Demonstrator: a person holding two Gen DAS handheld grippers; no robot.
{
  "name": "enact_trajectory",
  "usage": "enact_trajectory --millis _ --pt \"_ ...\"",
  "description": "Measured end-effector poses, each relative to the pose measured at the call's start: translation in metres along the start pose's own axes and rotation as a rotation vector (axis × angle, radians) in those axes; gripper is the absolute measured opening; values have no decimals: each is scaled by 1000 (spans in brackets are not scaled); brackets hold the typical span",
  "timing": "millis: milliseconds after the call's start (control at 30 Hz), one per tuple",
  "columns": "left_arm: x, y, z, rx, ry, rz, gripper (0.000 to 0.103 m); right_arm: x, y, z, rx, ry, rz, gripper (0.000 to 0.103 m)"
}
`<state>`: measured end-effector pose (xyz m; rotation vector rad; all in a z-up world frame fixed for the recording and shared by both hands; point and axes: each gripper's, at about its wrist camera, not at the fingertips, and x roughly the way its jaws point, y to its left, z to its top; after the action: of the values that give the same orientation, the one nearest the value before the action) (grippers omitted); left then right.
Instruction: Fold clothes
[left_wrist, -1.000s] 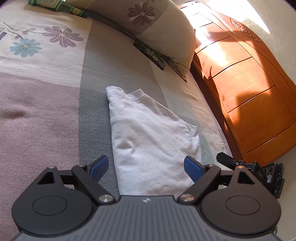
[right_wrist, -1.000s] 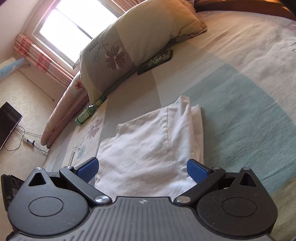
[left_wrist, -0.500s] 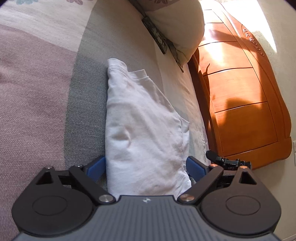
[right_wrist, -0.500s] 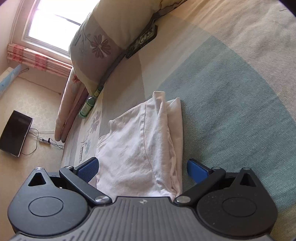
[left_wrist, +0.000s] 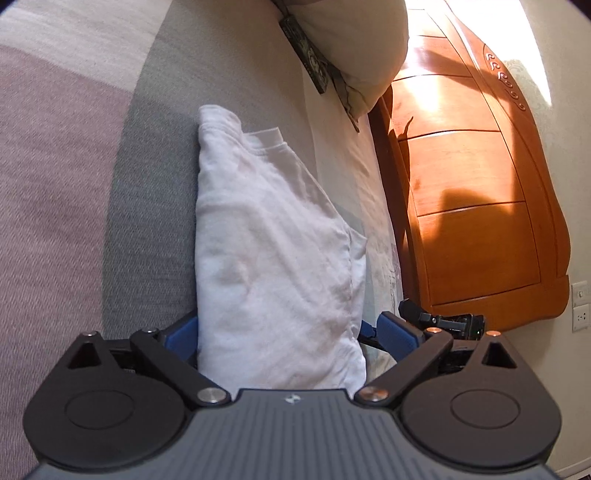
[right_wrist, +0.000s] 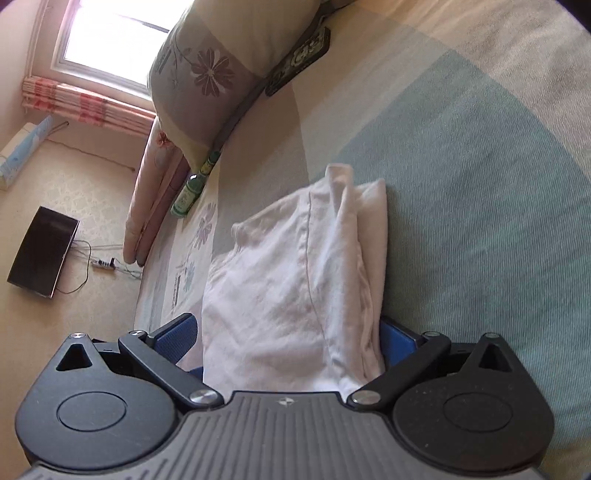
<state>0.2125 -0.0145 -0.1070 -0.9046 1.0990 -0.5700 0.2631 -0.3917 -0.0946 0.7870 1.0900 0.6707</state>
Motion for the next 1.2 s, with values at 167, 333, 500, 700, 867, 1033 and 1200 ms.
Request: enact_trajectory --millis 167,333,500,700,867,1033,1200 --pt "2 3 0 -2 29 -17 98 -2 -3 -5 6 20 34 103" --pt "15 2 12 -8 14 -34 102 7 -6 7 39 -14 60 103" --pt "14 3 5 -3 35 -76 102 8 -1 1 8 19 52 103" --pt "18 13 14 -63 84 -130 102 10 -1 3 -7 72 63 103" --pt "29 5 22 -31 139 -89 102 8 -7 8 4 56 104 103" --pt "23 7 15 24 128 -122 102 2 -9 0 -41 19 138 103" --pt "30 -1 18 27 136 -69 102 9 -3 0 -43 3 102 103"
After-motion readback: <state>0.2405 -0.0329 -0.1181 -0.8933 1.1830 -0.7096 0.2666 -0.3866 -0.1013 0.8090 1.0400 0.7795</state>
